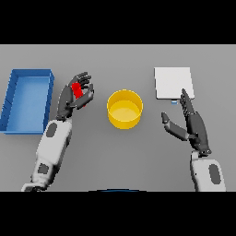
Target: Pick up the red beaker and tilt it to pour out 1 green nut into yellow bowl. Pick up the yellow bowl and place it on the metallic measuring scale.
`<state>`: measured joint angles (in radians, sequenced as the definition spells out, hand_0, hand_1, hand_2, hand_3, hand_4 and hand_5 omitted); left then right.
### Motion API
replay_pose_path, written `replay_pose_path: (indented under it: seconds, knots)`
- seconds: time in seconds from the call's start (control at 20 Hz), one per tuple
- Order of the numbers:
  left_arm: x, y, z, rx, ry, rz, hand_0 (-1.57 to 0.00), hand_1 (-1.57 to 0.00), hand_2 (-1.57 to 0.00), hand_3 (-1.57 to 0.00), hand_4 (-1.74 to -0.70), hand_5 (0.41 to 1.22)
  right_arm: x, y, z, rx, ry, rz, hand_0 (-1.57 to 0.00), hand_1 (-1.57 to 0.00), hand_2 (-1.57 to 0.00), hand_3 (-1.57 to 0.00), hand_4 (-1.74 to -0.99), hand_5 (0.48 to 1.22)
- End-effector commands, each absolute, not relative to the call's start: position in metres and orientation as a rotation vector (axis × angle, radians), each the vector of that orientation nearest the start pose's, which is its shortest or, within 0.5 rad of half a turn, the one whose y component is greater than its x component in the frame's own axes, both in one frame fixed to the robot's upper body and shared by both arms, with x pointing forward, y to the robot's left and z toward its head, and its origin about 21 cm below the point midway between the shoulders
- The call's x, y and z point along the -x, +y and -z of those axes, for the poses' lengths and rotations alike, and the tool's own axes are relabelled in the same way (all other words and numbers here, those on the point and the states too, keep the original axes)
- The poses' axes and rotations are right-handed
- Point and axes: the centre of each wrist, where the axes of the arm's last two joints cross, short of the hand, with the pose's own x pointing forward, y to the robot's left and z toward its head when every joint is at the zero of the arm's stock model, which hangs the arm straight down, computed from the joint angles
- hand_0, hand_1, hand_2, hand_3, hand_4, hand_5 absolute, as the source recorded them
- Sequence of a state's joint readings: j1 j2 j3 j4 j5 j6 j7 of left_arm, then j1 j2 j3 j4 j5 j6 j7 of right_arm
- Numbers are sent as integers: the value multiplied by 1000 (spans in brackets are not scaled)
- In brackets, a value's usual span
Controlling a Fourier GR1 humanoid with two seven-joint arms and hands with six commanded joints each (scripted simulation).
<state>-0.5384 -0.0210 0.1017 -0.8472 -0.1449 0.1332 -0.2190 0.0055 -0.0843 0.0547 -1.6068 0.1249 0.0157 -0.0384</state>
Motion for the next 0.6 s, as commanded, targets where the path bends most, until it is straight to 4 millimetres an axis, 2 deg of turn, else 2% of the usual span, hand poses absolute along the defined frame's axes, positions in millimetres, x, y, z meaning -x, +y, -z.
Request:
replay_pose_path:
  seconds: [0.0, 0.05, 0.15, 0.3, 0.35, 0.45, 0.55]
  knots:
    - [-367, 175, 29, -88, -1569, 135, -782, -759, -755, -647, -1420, 873, -246, -237, -12, 105, -1646, -219, 1, 1, 1, 1, -1292, 646]
    - [-368, 174, 29, -91, -1577, 129, -940, -921, -918, -832, -1425, 943, -244, -238, -12, 106, -1643, -213, 1, 1, 1, 1, -1290, 646]
    - [-369, 173, 30, -105, -1586, 128, -1167, -1155, -1153, -1081, -1529, 1043, -244, -241, -11, 113, -1638, -214, 1, 1, 1, 1, -1291, 649]
    - [-368, 170, 31, -98, -1612, 150, -1364, -1358, -1357, -1176, -1621, 1130, -241, -237, -10, 112, -1657, -218, 1, 1, 1, 1, -1290, 649]
    - [-368, 164, 30, -99, -1602, 161, -1406, -1401, -1400, -1255, -1587, 1148, -243, -237, -11, 117, -1650, -216, 1, 1, 1, 1, -1290, 648]
    - [-367, 169, 31, -106, -1620, 189, -1465, -1462, -1462, -1369, -1542, 1174, -246, -238, -11, 117, -1636, -213, 1, 1, 1, 1, -1288, 648]
    - [-367, 166, 25, -106, -1637, 201, -1503, -1501, -1501, -1442, -1519, 1191, -244, -236, -9, 112, -1647, -217, 1, 1, 1, 1, -1289, 650]
